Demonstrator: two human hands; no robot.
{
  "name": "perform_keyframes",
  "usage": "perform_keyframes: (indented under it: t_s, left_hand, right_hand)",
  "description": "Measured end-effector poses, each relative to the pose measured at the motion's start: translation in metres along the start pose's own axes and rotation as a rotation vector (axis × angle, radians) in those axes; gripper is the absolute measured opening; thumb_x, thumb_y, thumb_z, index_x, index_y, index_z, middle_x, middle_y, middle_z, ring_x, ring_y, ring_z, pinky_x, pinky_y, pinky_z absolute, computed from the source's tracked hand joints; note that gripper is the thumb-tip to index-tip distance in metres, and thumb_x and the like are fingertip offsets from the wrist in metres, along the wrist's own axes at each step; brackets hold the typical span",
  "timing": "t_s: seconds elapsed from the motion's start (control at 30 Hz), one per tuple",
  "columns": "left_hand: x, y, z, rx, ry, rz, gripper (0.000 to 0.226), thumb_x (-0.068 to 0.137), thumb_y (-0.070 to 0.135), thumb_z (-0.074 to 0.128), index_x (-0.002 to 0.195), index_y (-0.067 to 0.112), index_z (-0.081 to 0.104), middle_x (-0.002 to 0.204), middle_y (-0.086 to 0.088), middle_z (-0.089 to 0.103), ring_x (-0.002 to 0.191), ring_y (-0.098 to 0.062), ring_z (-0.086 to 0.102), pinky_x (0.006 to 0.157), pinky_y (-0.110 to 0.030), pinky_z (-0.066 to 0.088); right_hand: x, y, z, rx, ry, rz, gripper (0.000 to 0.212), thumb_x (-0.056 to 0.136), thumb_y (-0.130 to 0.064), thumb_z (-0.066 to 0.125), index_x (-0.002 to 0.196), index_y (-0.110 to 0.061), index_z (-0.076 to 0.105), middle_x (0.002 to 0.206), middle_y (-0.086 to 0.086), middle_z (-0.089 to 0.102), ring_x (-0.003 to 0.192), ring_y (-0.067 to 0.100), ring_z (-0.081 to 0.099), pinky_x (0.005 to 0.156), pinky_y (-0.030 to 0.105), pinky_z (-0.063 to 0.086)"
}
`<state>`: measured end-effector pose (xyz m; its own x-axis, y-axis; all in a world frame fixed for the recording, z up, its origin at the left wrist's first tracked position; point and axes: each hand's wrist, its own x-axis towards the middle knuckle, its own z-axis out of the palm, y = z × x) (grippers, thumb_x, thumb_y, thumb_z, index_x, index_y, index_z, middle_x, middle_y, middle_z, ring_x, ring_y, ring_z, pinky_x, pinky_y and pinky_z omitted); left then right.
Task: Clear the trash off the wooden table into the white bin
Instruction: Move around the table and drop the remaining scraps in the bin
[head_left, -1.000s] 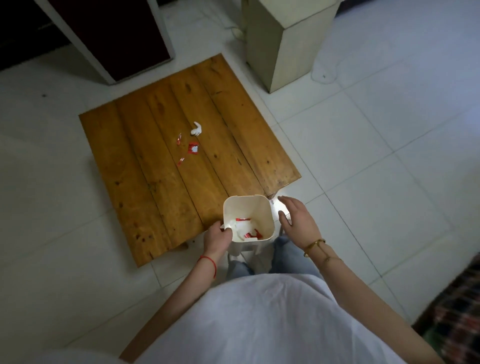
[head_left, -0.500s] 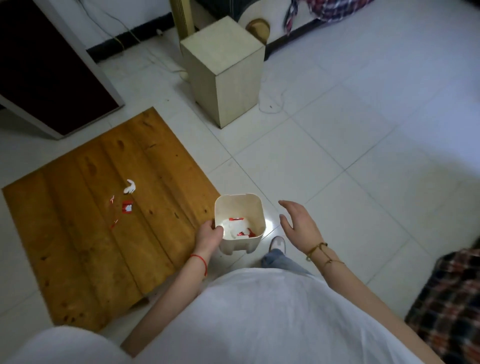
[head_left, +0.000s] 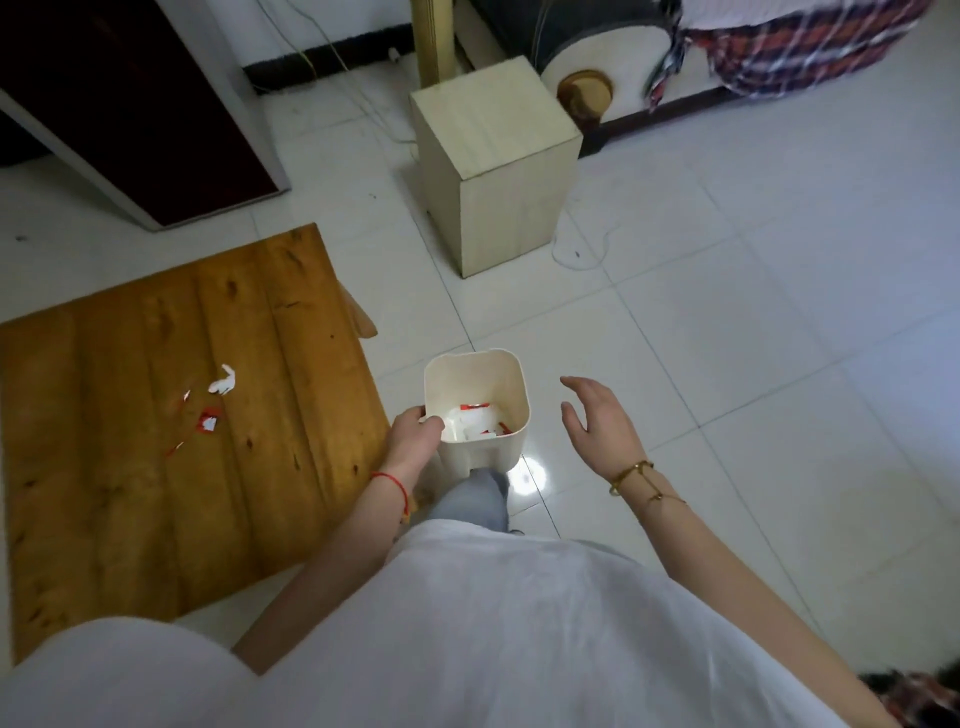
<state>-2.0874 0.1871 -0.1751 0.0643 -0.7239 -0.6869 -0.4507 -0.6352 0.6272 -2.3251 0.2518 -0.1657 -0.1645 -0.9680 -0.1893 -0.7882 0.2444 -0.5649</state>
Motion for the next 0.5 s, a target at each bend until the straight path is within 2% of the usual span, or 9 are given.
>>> perform_keyframes:
  t_s: [0.07,0.27,0.33,0.37,0.43,0.5]
  left_hand:
    - [0.017,0.015,0.000,-0.020,0.029,-0.019,0.030,0.081,0.013,0.046,0.108,0.010,0.060,0.098,-0.009,0.064,0.090,-0.029,0.059,0.066,-0.029,0.044]
    - [0.083,0.061,-0.010,-0.088,0.118,-0.052,0.019,0.079,0.011,0.047,0.093,0.013,0.060,0.086,-0.007,0.062,0.074,-0.020,0.055,0.053,-0.024,0.036]
    - [0.104,0.079,-0.019,-0.112,0.163,-0.081,0.016,0.078,0.009,0.047,0.089,0.013,0.059,0.089,-0.011,0.063,0.078,-0.026,0.057,0.058,-0.026,0.042]
    - [0.114,0.088,-0.023,-0.128,0.177,-0.097,0.017,0.079,0.009,0.047,0.090,0.013,0.060,0.093,-0.012,0.064,0.083,-0.029,0.058,0.067,-0.030,0.048]
    - [0.133,0.102,-0.033,-0.155,0.201,-0.137,0.026,0.080,0.010,0.046,0.102,0.009,0.061,0.103,-0.015,0.064,0.095,-0.034,0.059,0.082,-0.037,0.051]
    - [0.149,0.113,-0.044,-0.186,0.236,-0.176,0.035,0.083,0.011,0.046,0.114,0.007,0.060,0.111,-0.018,0.063,0.100,-0.034,0.059,0.084,-0.037,0.050]
  right_hand:
    - [0.033,0.000,-0.002,-0.009,-0.028,-0.032,0.039,0.096,-0.019,0.047,0.134,-0.008,0.050,0.136,0.008,0.054,0.129,0.023,0.044,0.108,0.029,0.032]
    - [0.146,-0.014,-0.011,-0.033,-0.103,-0.129,0.040,0.097,-0.020,0.046,0.135,-0.009,0.048,0.137,0.009,0.053,0.129,0.024,0.045,0.106,0.027,0.031]
    - [0.188,-0.026,-0.014,-0.056,-0.137,-0.169,0.041,0.097,-0.021,0.046,0.136,-0.010,0.047,0.138,0.009,0.052,0.129,0.023,0.045,0.107,0.028,0.032]
    - [0.209,-0.033,-0.015,-0.067,-0.153,-0.192,0.040,0.097,-0.022,0.045,0.136,-0.010,0.047,0.138,0.008,0.052,0.129,0.023,0.045,0.106,0.028,0.032]
    - [0.250,-0.050,-0.015,-0.076,-0.179,-0.242,0.040,0.097,-0.022,0.046,0.136,-0.010,0.048,0.137,0.009,0.053,0.128,0.024,0.046,0.105,0.027,0.032]
    - [0.287,-0.069,-0.014,-0.084,-0.210,-0.295,0.039,0.097,-0.020,0.046,0.134,-0.008,0.048,0.135,0.011,0.054,0.127,0.026,0.046,0.104,0.026,0.032]
